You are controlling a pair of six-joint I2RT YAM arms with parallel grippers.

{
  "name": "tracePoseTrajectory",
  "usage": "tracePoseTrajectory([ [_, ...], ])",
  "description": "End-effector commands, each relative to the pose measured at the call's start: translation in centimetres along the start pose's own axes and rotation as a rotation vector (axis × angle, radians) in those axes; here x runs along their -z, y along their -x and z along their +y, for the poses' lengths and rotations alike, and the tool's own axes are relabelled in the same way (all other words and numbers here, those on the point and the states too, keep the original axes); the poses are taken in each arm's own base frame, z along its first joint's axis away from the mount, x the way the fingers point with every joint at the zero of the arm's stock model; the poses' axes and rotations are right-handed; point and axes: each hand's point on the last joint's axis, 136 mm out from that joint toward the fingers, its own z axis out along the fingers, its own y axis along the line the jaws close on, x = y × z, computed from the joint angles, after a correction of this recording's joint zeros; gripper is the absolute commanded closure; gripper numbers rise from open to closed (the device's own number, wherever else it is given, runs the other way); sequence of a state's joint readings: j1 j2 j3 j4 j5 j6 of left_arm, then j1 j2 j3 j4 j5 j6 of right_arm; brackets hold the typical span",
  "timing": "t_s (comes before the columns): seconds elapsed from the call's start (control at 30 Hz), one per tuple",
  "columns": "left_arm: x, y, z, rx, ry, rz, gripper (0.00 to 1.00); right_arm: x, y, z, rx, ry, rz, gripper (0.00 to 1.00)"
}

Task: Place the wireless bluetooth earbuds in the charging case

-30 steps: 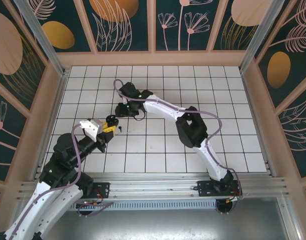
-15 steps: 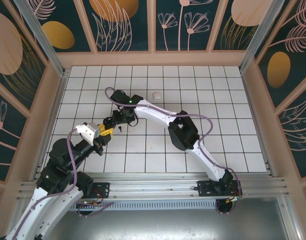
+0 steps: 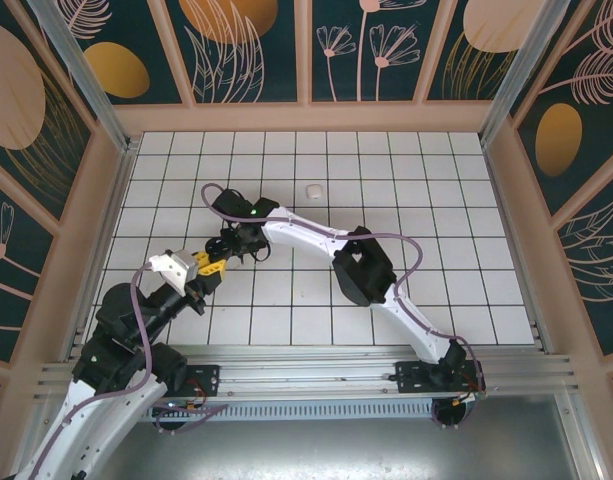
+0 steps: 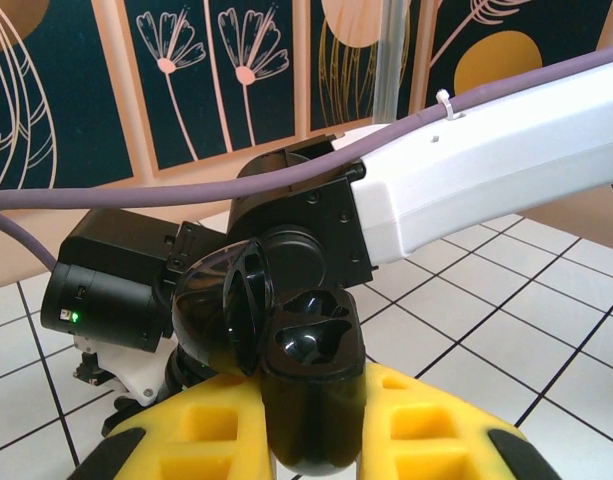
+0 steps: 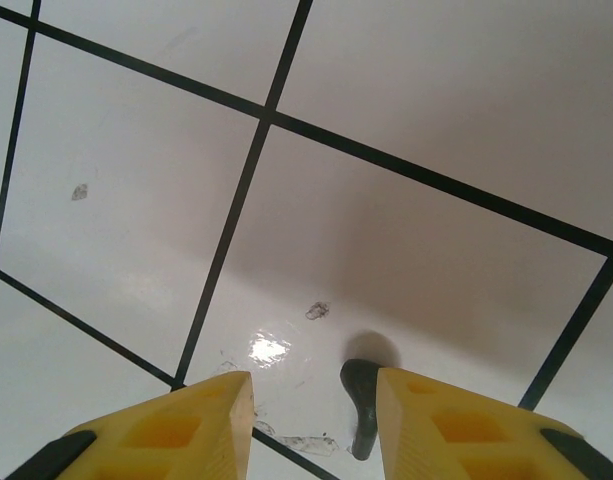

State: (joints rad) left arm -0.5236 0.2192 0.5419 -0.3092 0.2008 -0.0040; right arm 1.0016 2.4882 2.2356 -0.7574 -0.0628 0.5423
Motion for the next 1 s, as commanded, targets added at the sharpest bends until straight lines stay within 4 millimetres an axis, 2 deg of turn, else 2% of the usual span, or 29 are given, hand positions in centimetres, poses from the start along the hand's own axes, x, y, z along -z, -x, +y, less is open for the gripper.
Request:
tracePoseTrajectory([
  [0.0, 0.1, 0.7, -0.3, 0.003, -0.015, -0.04, 1.0, -0.8, -1.2, -1.5, -0.019, -0.077, 0.025, 0.63],
  [0.33, 0.1, 0.8, -0.4, 0.008, -0.02, -0.042, 1.0, -1.1, -1.8, -1.7, -0.014, -0.099, 0.035, 0.64],
  [0.7, 0.1, 0.7, -0.4, 0.011, -0.025, -0.04, 1.0, -2.2, -2.7, -1.5, -0.01, -0.093, 0.052, 0.65],
  [0.97, 0.0, 0.7, -0.4, 0.011, -0.023, -0.038, 1.0, -3.4, -3.2, -2.1, -0.01, -0.108, 0.067, 0.68],
])
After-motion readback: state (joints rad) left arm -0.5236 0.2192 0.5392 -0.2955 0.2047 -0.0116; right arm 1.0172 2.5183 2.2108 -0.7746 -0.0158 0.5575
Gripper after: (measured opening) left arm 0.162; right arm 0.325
